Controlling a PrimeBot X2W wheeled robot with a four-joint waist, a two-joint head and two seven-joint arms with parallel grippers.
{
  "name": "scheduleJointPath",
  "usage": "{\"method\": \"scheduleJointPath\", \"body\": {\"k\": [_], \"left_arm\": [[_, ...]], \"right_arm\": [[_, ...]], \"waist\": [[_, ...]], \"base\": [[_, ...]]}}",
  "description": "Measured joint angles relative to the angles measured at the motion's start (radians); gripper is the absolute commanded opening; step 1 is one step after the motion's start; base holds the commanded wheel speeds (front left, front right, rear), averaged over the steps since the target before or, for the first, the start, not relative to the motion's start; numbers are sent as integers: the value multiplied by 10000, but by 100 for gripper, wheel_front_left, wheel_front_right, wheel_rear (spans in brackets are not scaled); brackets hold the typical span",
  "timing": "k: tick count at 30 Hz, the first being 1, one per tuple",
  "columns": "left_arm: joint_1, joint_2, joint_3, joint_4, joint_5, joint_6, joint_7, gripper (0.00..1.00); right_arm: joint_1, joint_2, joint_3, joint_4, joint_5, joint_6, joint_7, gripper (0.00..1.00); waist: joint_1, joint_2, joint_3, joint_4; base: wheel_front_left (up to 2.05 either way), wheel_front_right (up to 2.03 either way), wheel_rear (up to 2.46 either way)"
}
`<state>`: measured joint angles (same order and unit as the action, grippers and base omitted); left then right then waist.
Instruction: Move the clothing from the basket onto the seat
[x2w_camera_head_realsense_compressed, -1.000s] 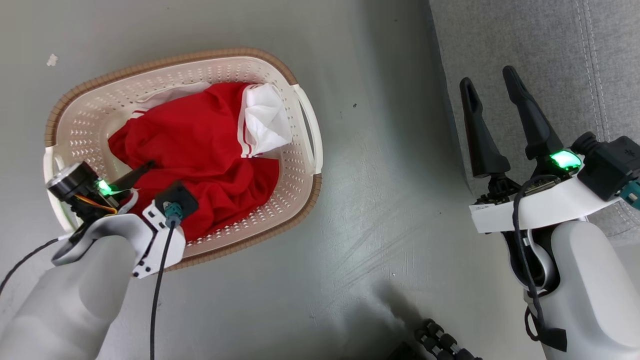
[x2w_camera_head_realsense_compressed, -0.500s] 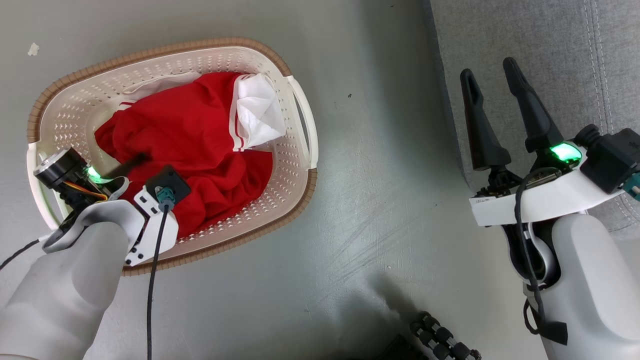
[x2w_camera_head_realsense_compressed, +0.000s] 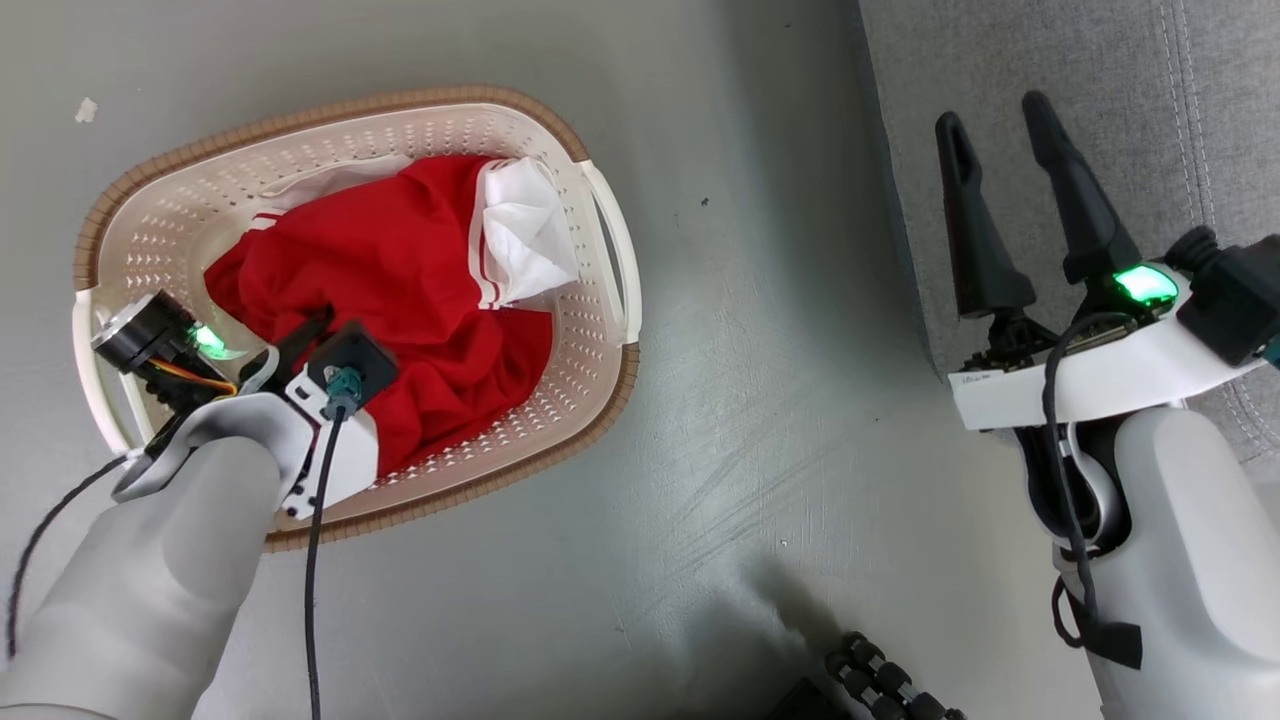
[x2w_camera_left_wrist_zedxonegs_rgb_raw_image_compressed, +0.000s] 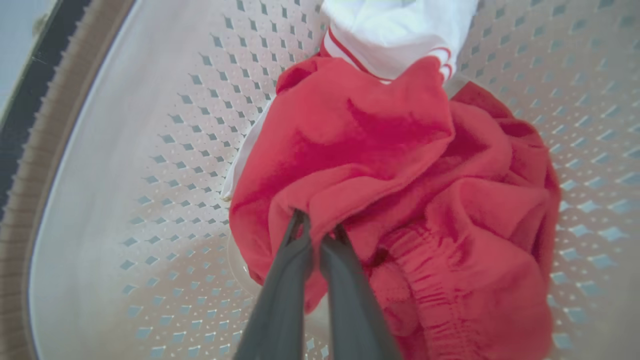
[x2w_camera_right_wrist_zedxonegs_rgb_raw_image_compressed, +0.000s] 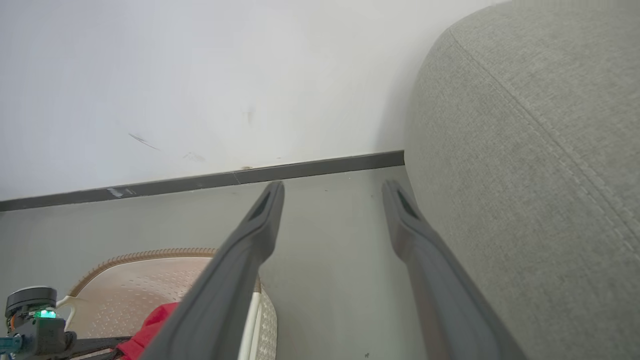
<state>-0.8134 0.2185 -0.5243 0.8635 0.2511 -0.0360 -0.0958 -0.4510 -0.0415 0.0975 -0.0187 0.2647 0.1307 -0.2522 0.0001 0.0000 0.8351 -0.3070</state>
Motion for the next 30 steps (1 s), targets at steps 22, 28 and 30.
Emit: {"method": "scheduleJointPath", "body": {"k": [22, 28, 30], "left_arm": [[28, -727, 853, -1139, -1348, 322, -1329, 0], [211, -849, 1195, -1709, -1829, 332, -1450, 0], [303, -888, 1279, -1871, -1992, 332, -1465, 0]], "right_arm": [[-266, -12, 36, 589, -732, 0, -29, 100], [-244, -19, 15, 894, -1016, 0, -29, 100], [-235, -21, 21, 1005, -1124, 0, -29, 100]], "waist": [[0, 0, -1152, 623], [0, 0, -1654, 898], [0, 0, -1834, 993]], "base": [[0, 0, 0], [0, 0, 0], [0, 0, 0]]}}
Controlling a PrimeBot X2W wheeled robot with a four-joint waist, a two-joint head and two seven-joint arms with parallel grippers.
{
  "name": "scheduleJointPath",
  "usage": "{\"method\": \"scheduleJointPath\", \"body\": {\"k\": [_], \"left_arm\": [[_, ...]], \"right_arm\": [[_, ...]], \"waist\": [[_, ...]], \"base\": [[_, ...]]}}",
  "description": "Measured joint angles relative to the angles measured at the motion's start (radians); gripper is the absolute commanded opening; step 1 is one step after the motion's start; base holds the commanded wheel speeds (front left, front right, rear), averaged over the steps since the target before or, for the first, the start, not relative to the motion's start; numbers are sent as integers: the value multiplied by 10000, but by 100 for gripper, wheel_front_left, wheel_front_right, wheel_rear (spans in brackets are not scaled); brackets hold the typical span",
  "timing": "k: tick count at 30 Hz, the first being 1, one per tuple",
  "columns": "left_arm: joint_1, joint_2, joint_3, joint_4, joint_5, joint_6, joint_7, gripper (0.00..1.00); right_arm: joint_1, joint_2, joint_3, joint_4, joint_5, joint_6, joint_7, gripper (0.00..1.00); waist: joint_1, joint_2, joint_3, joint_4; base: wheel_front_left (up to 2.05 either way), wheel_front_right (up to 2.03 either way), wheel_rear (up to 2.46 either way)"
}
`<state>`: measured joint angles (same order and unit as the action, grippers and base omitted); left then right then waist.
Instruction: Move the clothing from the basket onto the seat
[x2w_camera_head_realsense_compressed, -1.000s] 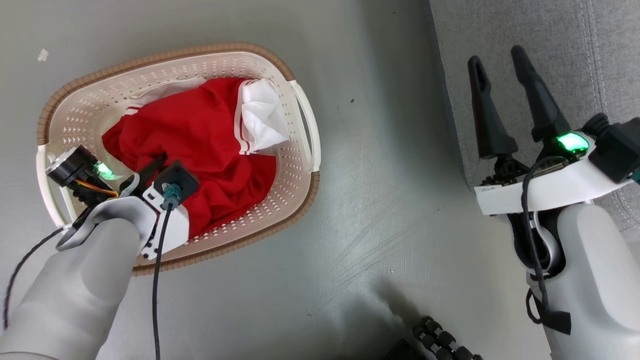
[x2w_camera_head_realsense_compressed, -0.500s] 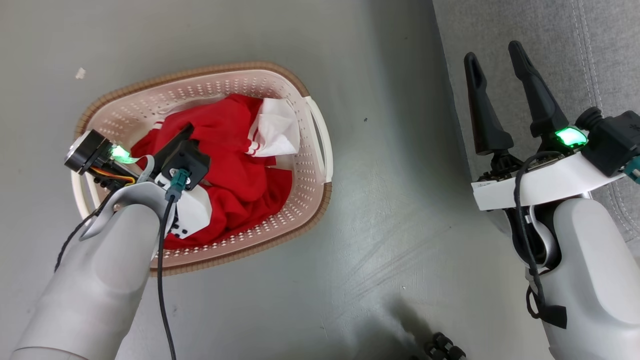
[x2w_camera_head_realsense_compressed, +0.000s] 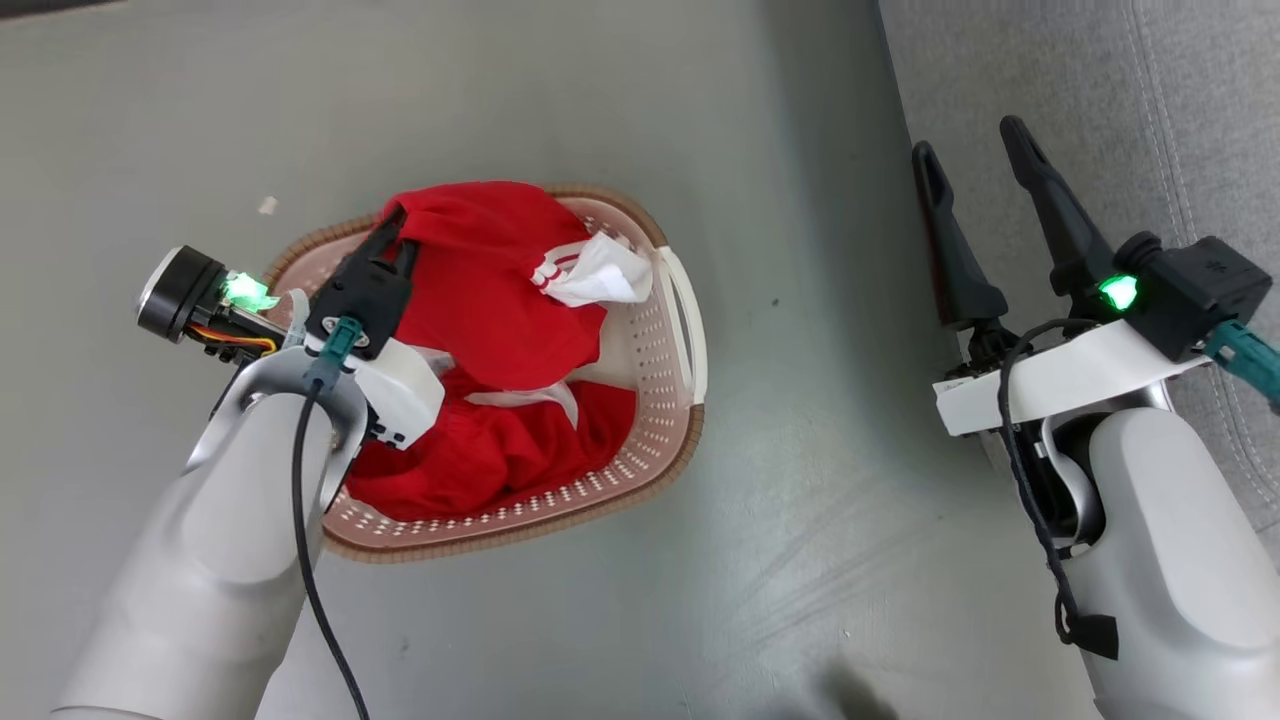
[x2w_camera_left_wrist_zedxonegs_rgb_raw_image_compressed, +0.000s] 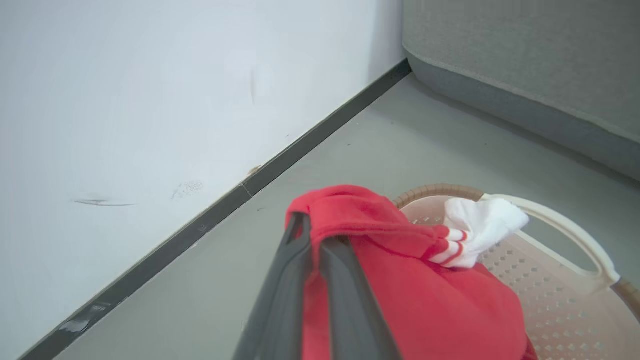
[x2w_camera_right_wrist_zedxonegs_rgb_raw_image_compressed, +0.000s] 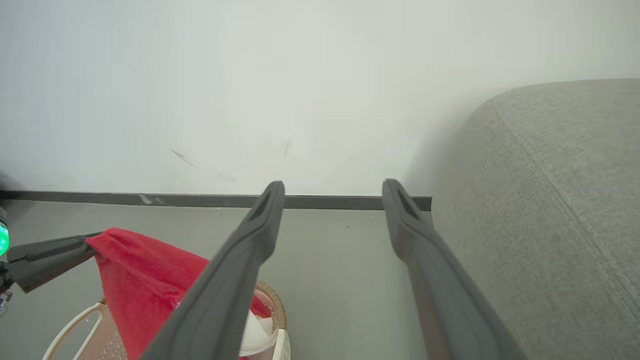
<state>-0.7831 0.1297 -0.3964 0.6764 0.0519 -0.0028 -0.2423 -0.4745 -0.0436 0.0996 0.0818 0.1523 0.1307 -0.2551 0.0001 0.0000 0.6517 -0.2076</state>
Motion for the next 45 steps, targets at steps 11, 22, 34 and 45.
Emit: {"method": "scheduleJointPath", "body": {"k": [11, 22, 34, 45], "left_arm": [[735, -21, 608, -1283, -736, 2, -73, 0], [1266, 176, 554, -2569, -880, -186, -100, 0], [1675, 380, 259, -3248, -884, -610, -102, 0], [1701, 320, -213, -4050, -888, -865, -102, 0]], "right_arm": [[83, -253, 405, 504, -504, 0, 0, 100], [687, -550, 920, 1009, -577, 0, 0, 100], [1649, -802, 1375, 1569, -569, 2, 0, 100], [2261, -1009, 2036, 2048, -466, 0, 0, 100]], "waist": [[0, 0, -1256, 573], [0, 0, -2577, 1016], [-1, 0, -4068, 1319], [0, 0, -5254, 1464]], "base": [[0, 0, 0], [0, 0, 0], [0, 0, 0], [0, 0, 0]]}}
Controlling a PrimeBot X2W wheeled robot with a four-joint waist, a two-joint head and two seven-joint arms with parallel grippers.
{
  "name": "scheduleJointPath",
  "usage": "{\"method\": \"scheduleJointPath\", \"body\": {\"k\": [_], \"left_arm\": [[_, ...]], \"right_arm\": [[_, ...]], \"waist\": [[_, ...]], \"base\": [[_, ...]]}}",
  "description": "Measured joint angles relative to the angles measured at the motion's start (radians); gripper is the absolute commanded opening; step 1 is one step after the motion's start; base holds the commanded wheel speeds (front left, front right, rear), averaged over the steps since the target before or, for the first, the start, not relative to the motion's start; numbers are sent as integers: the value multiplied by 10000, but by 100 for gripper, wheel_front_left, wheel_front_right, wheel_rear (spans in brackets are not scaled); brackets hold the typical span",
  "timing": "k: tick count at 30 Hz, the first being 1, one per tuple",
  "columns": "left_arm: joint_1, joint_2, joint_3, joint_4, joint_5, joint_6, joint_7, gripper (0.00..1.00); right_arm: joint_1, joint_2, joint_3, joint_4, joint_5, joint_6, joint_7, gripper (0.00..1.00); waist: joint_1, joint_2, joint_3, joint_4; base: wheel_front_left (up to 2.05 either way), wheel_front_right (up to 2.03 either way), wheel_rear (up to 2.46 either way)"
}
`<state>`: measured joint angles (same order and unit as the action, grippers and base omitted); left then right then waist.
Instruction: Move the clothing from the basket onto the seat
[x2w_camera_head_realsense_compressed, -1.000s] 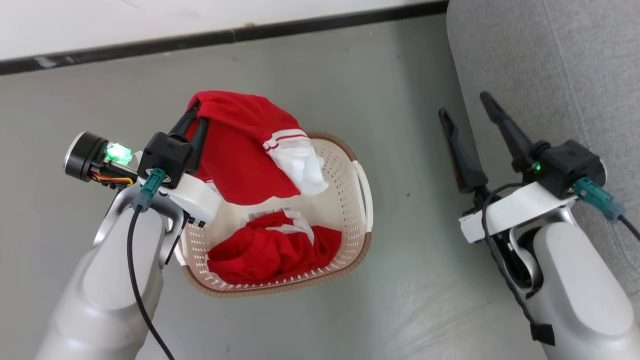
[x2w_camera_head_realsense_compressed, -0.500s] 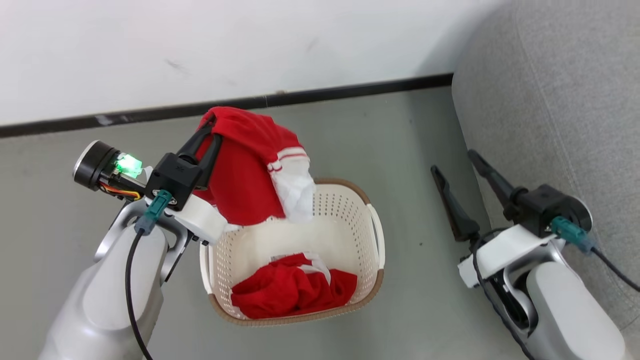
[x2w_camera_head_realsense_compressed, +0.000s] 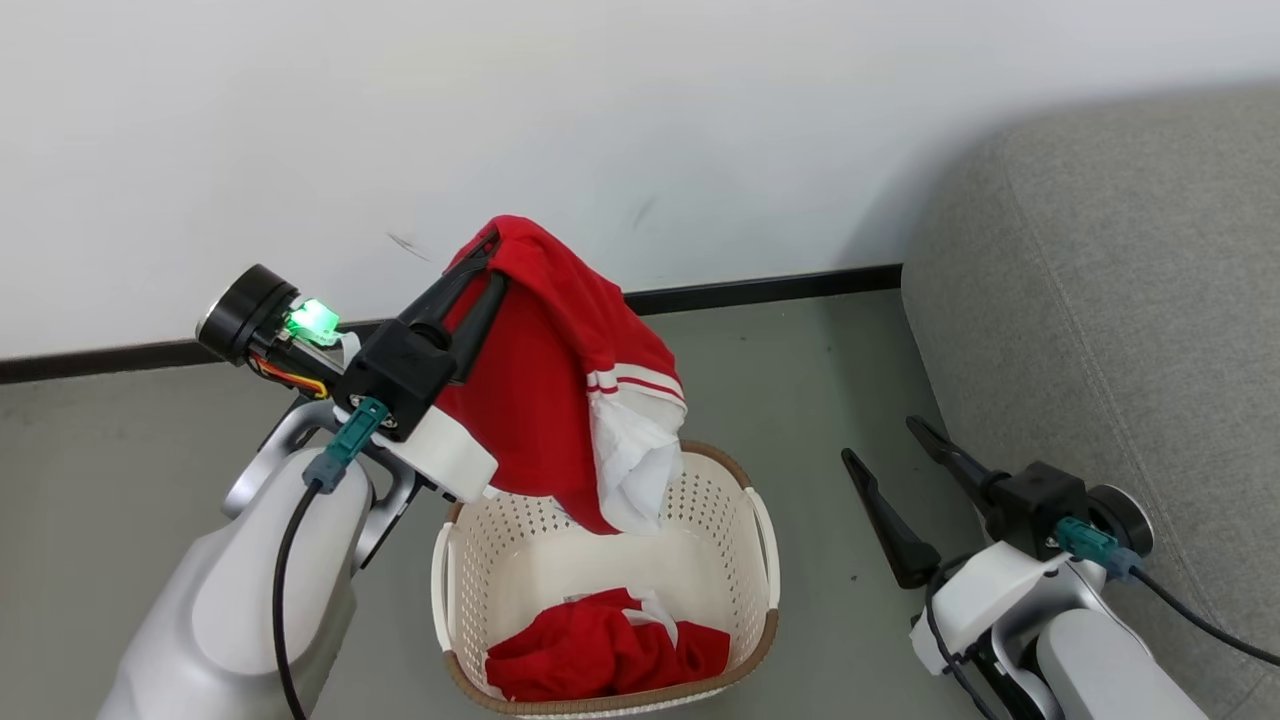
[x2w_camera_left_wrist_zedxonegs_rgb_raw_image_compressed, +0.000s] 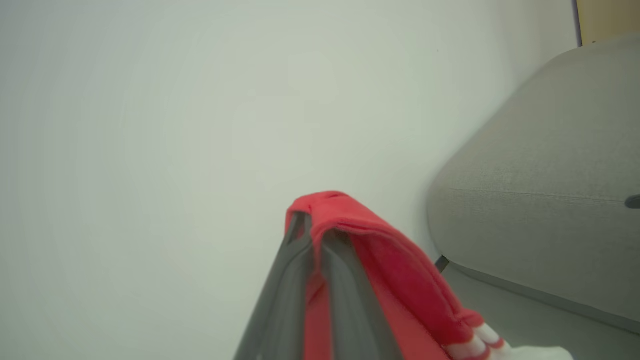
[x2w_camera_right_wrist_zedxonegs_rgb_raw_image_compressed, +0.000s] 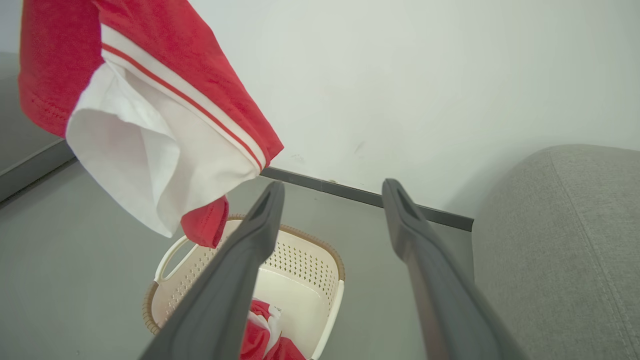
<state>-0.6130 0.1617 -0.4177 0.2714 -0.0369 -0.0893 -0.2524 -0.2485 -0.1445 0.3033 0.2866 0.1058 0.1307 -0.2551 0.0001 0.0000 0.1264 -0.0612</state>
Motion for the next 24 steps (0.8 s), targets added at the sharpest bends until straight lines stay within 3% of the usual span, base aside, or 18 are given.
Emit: {"method": "scheduleJointPath", "body": {"k": [13, 24], "left_arm": [[0, -127, -516, -909, -232, -194, 238, 0], [9, -268, -970, -1728, -332, -209, 798, 0]], "right_arm": [[186, -403, 61, 510, -412, 0, 2, 100], [-59, -418, 1189, 1342, -1260, 2, 0, 100]], "waist": [[0, 0, -936, 90], [0, 0, -1373, 279]], "base": [[0, 0, 0], [0, 0, 0]]}}
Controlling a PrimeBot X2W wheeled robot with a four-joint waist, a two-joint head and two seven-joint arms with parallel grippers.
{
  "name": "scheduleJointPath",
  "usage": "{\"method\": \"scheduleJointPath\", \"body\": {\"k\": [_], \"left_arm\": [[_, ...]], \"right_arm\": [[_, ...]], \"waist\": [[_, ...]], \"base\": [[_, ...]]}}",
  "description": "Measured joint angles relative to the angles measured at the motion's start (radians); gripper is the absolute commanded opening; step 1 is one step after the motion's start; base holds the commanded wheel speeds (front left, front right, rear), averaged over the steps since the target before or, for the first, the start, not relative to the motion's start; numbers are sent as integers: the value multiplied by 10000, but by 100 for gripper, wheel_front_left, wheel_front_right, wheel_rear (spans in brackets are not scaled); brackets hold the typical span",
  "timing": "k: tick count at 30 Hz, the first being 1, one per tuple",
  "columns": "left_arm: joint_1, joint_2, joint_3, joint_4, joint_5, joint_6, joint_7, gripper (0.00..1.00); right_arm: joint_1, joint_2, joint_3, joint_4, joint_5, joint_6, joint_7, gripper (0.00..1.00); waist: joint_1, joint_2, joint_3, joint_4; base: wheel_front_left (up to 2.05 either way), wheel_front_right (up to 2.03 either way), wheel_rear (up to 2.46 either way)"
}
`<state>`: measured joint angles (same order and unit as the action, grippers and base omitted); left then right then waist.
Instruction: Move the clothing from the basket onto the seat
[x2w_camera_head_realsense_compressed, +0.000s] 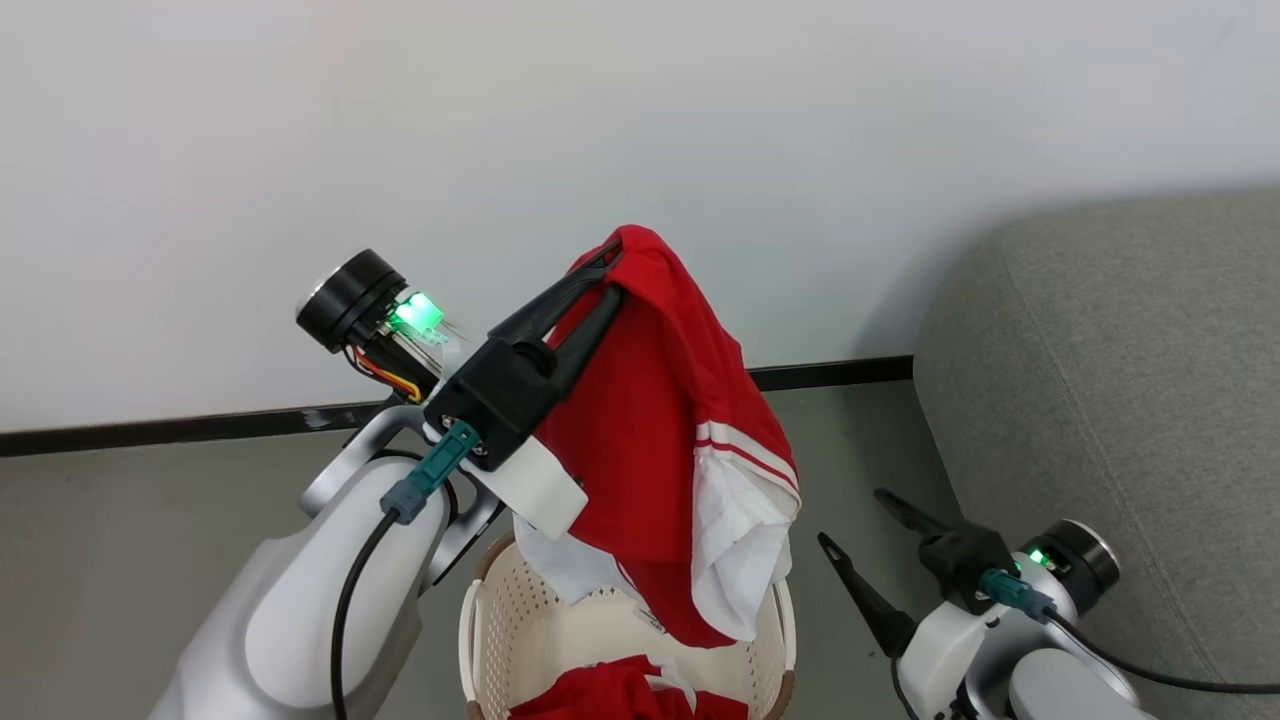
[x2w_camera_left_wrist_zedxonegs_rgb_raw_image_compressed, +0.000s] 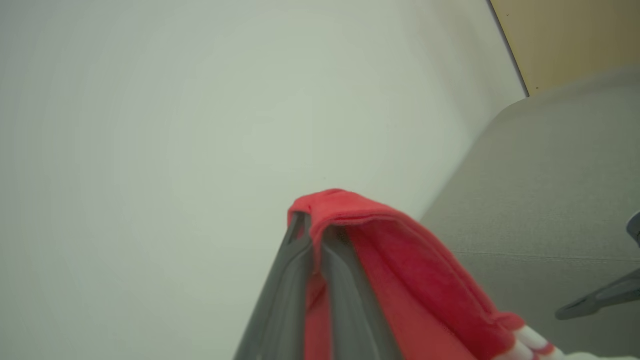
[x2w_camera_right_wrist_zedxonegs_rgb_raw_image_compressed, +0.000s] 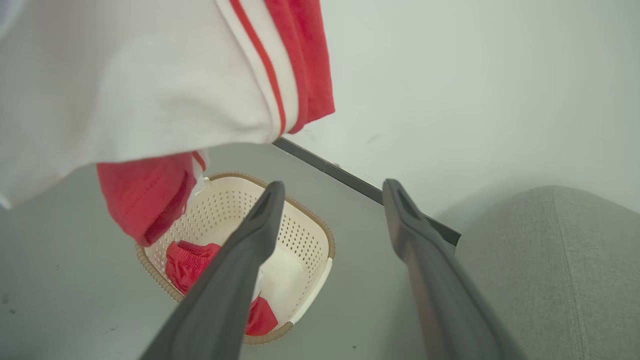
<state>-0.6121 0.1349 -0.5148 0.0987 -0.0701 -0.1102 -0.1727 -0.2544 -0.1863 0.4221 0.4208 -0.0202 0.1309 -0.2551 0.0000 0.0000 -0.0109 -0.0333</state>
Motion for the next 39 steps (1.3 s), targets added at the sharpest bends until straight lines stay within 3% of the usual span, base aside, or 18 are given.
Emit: {"method": "scheduleJointPath", "body": {"k": [16, 27, 28, 29, 30, 31, 39], "left_arm": [[43, 4, -337, -940, -174, -82, 677, 0], [134, 157, -353, -1290, -270, -82, 1028, 0], [174, 180, -345, -1300, -274, -82, 1080, 0], [227, 205, -337, -1300, -282, -82, 1101, 0], [292, 222, -332, -1300, -284, -82, 1103, 0], [379, 244, -309, -1298, -297, -82, 1110, 0], [1061, 433, 4, -993, -658, 23, 1277, 0]], "right_arm": [[-1093, 554, 915, 708, -968, 0, 0, 100], [-1671, 800, 771, 33, -1358, 0, 0, 100], [-1672, 836, 830, 29, -1360, 0, 0, 84], [-1672, 853, 920, 33, -1360, 0, 0, 44], [-1672, 851, 1022, 48, -1360, 0, 0, 36], [-1669, 853, 1106, 56, -1352, 0, 0, 0], [-1599, 849, 575, -253, -823, 0, 0, 0]], "waist": [[0, 0, -5, 426], [0, 0, 148, 507], [0, 0, 160, 499], [0, 0, 170, 490], [0, 0, 179, 480], [0, 0, 192, 458], [-1, 0, 216, 320]], "base": [[0, 0, 0], [0, 0, 0], [0, 0, 0], [0, 0, 0], [0, 0, 0], [0, 0, 0], [0, 0, 0]]}}
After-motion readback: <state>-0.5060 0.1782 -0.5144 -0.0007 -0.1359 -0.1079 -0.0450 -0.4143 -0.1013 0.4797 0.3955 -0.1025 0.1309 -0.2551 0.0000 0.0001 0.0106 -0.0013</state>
